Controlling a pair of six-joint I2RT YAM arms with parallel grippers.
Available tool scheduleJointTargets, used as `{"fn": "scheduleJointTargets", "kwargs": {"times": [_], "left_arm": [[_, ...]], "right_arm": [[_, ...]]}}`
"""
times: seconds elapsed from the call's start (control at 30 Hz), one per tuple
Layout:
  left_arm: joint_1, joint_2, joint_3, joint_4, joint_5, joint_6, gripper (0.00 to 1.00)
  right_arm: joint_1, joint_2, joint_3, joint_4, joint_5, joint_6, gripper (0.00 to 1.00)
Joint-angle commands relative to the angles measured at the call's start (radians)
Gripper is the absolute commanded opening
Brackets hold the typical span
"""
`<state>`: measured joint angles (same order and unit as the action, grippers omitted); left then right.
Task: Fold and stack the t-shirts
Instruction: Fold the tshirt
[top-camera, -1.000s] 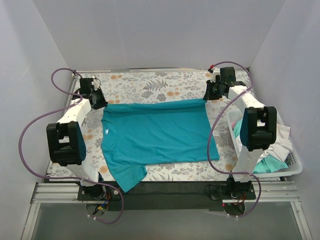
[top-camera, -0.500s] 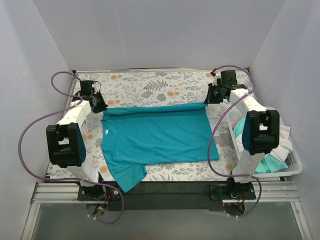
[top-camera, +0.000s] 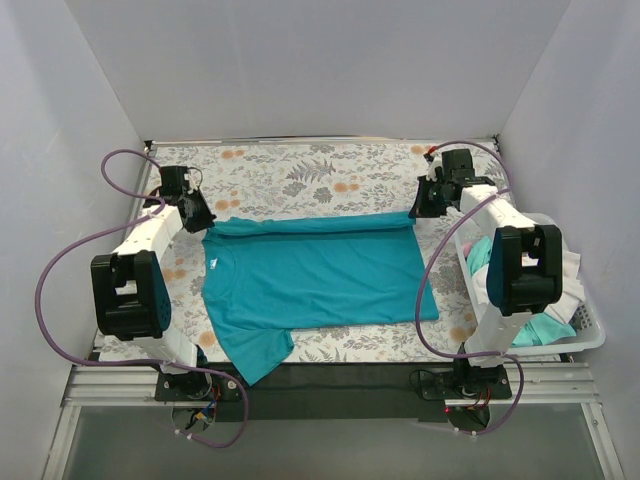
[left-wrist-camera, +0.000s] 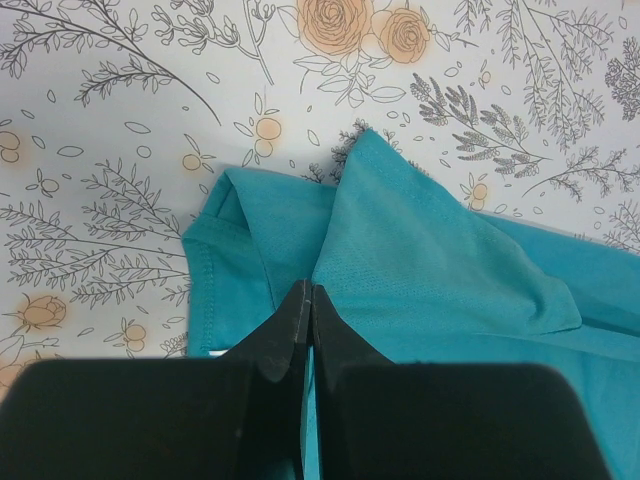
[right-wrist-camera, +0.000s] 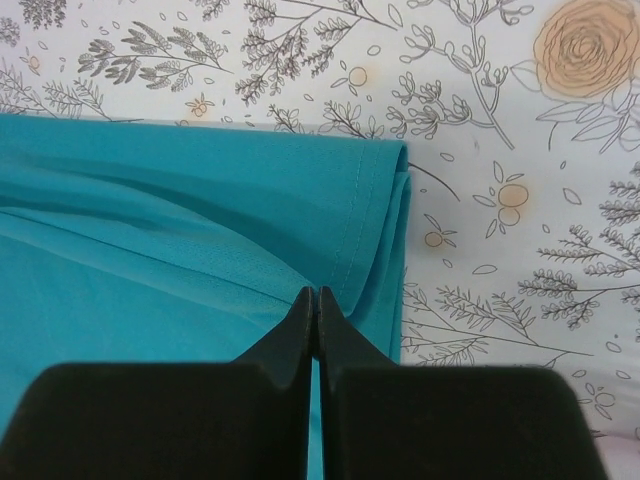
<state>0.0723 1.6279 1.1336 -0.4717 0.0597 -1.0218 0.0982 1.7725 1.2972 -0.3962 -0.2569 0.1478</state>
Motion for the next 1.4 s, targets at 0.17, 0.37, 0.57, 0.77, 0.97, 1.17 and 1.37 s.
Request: {"fn": "scheduleJointTargets", "kwargs": {"times": [0.17, 0.37, 0.57, 0.77, 0.97, 1.17, 1.37], "left_arm": [[0.009, -0.022, -0.012, -0.024, -0.032, -0.034, 0.0], [0.007, -0.033, -0.024, -0.031, -0.04, -0.049, 0.0], [0.007, -0.046, -0.083, -0.03, -0.027, -0.078, 0.0], [0.007, -0.056, -0.152, -0.009, -0.032, -0.104, 0.0], [0.007, -0.048, -0.184, 0.008, -0.026, -0.135, 0.0], [0.007, -0.117, -0.181, -0.011, 0.014, -0.158, 0.39], [0.003, -0.209, -0.163, -0.035, 0.032, -0.15, 0.74]], "right_arm": [[-0.006, -0.054, -0.05, -0.007, -0.002, 0.036, 0.01], [-0.006, -0.056, -0.056, -0.007, -0.001, 0.045, 0.01], [-0.006, -0.05, -0.087, -0.007, 0.011, 0.058, 0.01], [-0.005, -0.027, -0.108, -0.004, 0.038, 0.07, 0.01], [-0.003, -0.001, -0.121, -0.003, 0.033, 0.085, 0.03], [0.02, -0.039, -0.083, -0.042, 0.062, 0.061, 0.46], [0.093, -0.081, -0.012, -0.069, 0.094, -0.025, 0.51]]}}
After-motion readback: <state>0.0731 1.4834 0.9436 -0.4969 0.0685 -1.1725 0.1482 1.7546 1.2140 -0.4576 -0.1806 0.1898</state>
